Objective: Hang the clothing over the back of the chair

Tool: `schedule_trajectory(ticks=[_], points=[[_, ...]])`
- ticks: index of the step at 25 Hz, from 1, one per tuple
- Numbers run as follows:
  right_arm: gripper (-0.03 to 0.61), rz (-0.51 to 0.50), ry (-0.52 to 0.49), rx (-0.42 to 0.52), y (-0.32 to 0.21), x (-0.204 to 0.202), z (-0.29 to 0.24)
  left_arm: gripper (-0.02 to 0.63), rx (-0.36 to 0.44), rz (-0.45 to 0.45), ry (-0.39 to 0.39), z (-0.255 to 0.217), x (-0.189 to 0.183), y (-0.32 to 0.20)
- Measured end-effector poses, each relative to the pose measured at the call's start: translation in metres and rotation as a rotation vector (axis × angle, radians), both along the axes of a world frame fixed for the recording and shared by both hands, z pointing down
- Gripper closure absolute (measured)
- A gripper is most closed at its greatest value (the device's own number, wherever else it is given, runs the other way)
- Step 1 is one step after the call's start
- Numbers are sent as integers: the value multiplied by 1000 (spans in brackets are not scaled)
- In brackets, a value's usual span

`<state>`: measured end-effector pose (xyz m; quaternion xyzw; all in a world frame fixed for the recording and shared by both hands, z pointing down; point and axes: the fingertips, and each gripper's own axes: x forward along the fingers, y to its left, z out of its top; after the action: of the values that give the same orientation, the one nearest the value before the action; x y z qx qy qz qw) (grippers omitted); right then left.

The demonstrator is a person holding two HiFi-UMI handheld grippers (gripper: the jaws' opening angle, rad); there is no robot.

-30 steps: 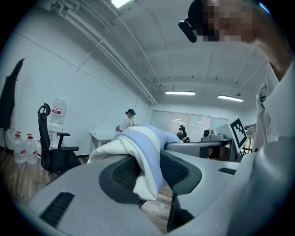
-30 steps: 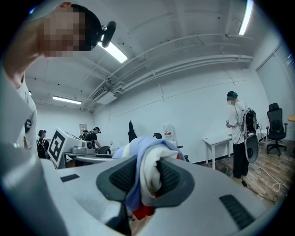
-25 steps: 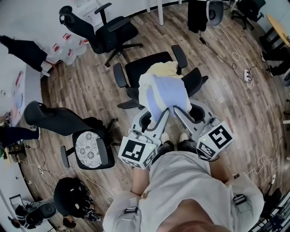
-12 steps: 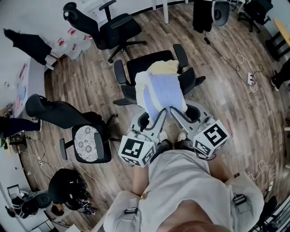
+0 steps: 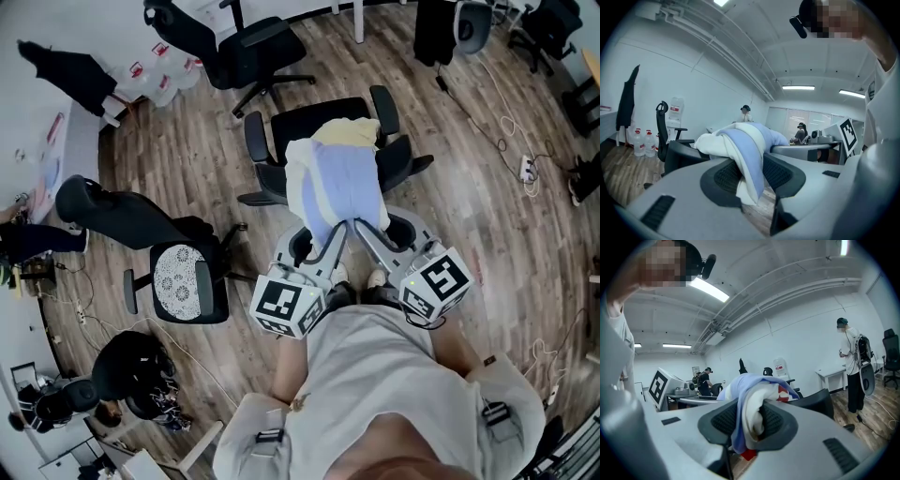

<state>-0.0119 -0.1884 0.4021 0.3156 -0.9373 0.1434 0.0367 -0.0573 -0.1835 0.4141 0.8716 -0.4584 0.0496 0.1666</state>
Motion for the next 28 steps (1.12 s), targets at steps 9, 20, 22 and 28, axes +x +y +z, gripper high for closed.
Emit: schedule_trajectory(ticks=[9,20,22,28], points=[[466,18,51,-17,1,2,17,454,-44,-10,-43,15,2,-2],[457,63,47,-30,-6,3,30,453,-46,-35,-38,26,3,-8],[454,65,38,-31,-6,3,31,451,-45,-37,-36,26,3,-8],[451,75,30,-32,-6,4,32,449,-43,-34,-31,28,3,-8]])
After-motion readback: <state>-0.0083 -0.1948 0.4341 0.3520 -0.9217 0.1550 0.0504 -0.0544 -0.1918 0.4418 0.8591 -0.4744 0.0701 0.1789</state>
